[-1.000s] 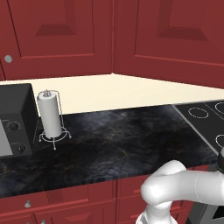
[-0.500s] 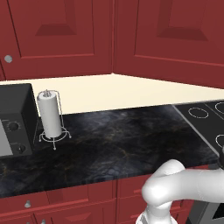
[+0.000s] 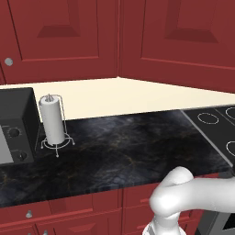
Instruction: Open the cabinet, pick the kettle from the cabinet, and place it in the sink.
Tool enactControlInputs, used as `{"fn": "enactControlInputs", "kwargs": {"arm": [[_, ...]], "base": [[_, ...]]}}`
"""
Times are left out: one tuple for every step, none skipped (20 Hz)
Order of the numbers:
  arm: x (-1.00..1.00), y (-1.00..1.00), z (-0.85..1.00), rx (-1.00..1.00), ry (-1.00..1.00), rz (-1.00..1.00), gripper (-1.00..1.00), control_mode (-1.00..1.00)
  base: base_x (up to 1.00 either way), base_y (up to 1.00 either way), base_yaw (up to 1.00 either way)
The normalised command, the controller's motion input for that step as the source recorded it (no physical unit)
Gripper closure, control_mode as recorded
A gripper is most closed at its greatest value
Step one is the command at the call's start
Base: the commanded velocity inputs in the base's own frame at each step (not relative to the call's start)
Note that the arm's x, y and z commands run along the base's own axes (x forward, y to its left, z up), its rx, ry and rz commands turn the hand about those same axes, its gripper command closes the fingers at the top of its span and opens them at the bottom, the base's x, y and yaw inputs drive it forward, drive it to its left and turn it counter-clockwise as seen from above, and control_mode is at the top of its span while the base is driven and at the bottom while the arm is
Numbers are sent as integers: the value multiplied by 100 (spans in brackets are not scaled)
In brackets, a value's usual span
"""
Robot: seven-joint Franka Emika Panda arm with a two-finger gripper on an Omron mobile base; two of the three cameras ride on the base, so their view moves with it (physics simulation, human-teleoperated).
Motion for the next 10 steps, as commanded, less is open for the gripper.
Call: {"fn": "enactControlInputs", "kwargs": {"arm": [[0,11,1,1,-3,6,-100,-100],[0,8,6,2,-5,7,-100,-100],[0,10,4,2,-6,7,-100,-100],[0,11,5,0,-7,7,-100,-100],[0,12,6,0,-8,7,-100,-100],[0,14,5,0,-5,6,-100,-100],[0,15,5,0,-5,6,-100,-100],[0,13,8,0,-6,6,-100,-100],[0,11,6,0,-6,7,-100,-100],[-2,8,8,0,-7,7,-100,-100]], "base": [[0,0,0],[0,0,0],[0,0,0],[0,0,0],[0,0,0],[0,0,0],[0,0,0],[0,0,0],[0,0,0],[0,0,0]]}}
